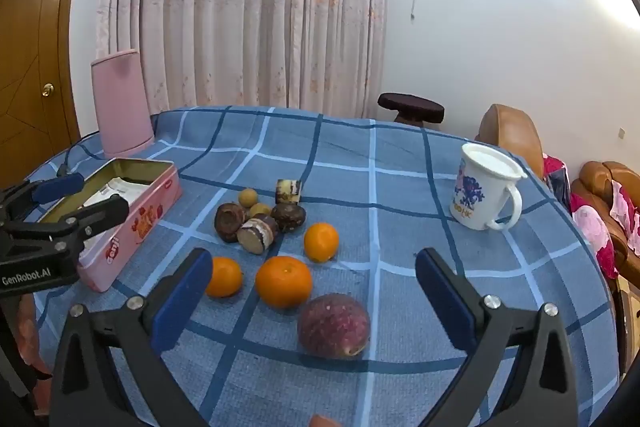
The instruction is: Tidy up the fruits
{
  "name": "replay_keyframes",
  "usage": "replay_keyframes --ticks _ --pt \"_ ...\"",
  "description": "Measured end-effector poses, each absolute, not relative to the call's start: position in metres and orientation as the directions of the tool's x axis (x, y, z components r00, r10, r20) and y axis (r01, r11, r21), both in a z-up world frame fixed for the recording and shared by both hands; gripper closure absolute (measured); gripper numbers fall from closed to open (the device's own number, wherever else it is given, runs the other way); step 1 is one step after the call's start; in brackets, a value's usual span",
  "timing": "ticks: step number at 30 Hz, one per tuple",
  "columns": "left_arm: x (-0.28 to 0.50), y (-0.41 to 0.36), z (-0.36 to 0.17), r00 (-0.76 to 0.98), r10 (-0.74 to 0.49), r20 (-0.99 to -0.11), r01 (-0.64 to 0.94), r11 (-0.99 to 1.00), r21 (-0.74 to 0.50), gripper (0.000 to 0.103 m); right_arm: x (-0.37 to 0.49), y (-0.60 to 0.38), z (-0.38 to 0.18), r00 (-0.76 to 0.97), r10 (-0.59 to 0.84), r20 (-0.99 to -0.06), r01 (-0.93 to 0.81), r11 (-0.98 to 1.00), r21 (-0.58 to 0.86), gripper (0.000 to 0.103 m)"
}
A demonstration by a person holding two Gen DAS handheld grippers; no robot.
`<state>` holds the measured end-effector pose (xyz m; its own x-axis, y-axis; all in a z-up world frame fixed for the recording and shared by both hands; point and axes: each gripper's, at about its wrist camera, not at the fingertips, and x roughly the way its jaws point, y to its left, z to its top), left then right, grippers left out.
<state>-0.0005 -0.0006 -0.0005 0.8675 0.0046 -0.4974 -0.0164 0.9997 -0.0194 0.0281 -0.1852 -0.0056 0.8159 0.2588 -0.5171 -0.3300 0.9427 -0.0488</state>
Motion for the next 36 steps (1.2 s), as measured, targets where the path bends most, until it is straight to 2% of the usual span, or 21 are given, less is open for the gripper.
replay_keyframes --ticks 36 --pt "0.0022 -0.0011 -0.0068 0.859 0.004 -0.512 -0.013 1.0 -0.015 0.013 0.0255 -0.1918 -0.0123 0.814 0.259 -0.52 -0.319 0.947 -0.026 0.0"
